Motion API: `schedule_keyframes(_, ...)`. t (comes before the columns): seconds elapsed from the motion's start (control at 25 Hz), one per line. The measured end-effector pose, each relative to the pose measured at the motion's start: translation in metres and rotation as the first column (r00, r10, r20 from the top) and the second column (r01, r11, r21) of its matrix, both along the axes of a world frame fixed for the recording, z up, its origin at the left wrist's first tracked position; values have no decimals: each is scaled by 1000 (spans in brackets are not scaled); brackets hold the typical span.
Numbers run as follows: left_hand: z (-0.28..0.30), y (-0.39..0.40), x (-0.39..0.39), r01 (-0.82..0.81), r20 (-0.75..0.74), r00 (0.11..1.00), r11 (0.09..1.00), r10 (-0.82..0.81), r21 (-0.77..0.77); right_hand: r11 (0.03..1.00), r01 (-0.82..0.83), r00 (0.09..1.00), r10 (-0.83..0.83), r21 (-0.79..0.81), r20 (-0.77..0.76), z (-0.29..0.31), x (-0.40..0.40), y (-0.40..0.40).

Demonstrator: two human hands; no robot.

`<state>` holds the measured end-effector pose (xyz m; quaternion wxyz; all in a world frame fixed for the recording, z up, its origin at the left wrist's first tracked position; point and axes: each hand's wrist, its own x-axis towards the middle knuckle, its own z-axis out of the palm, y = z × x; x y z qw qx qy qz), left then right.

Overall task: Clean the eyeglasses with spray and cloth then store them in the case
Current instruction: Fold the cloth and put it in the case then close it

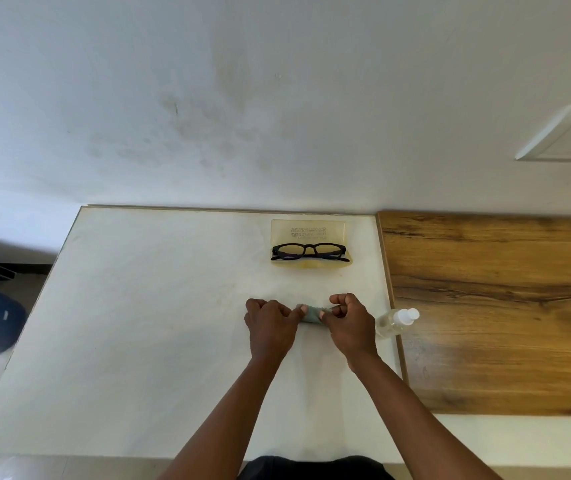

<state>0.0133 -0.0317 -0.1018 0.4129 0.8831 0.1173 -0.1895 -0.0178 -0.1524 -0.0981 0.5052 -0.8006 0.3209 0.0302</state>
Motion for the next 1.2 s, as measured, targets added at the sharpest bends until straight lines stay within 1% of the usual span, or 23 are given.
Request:
schedule_keyframes(0.08, -1, -3, 1, 38, -13, 999, 997, -38, 63, 997, -20, 1000, 21, -71, 14, -1, 0, 2)
schedule_keyframes(0.16, -3, -6, 1, 63, -16, 998, 994, -62, 93, 992, -22, 1000, 24, -127, 14, -3, 1, 3)
schedule_keyframes(0.32, 1, -7, -1, 41, 6, 999, 997, -41, 60, 987, 14, 1000, -13, -159, 11, -4, 1, 2)
schedule_keyframes(0.44, 7, -6, -1, 48, 31, 998, 996, -46, -79, 986, 28, 1000, -28, -167, 2, -5, 2, -1)
schedule_keyframes(0.52, 12, -6, -2, -18, -19, 1000, 982, 14, -190, 988, 39, 999, -40, -151, -7, -5, 2, -3)
schedule_keyframes(0.6, 15, -5, -1, -130, -102, 989, 947, 104, -293, 992, 66, 998, -68, -110, -10, -3, 3, -4)
schedule_keyframes(0.72, 18, -3, -1, -256, -202, 962, 869, 185, -424, 990, 138, 990, -138, 15, -16, 2, 3, -3)
schedule_keyframes(0.84, 25, 1, 1, -307, -229, 949, 793, 216, -526, 969, 189, 981, -181, 160, -66, 8, 4, 3)
schedule_keyframes(0.88, 28, 2, 2, -323, -246, 944, 758, 219, -566, 946, 205, 978, -186, 253, -96, 10, 4, 5)
schedule_keyframes(0.92, 30, 2, 3, -342, -271, 938, 719, 217, -605, 886, 240, 970, -205, 397, -128, 13, 5, 7)
schedule_keyframes(0.96, 33, 3, 5, -362, -300, 930, 679, 213, -639, 772, 285, 959, -231, 569, -166, 18, 6, 9)
schedule_keyframes(1.0, 36, 3, 7, -380, -326, 922, 644, 207, -664, 630, 314, 948, -252, 710, -195, 22, 8, 10)
schedule_keyframes(1.04, 37, 4, 8, -390, -340, 918, 624, 204, -677, 512, 326, 938, -277, 795, -207, 26, 9, 11)
schedule_keyframes(1.08, 39, 4, 10, -388, -338, 919, 626, 204, -676, 461, 330, 932, -298, 823, -207, 27, 12, 11)
schedule_keyframes(1.12, 40, 4, 12, -377, -319, 924, 645, 211, -665, 467, 333, 927, -321, 819, -194, 28, 15, 11)
schedule_keyframes(1.2, 41, 4, 16, -327, -240, 944, 715, 225, -618, 590, 335, 926, -351, 735, -140, 31, 23, 9)
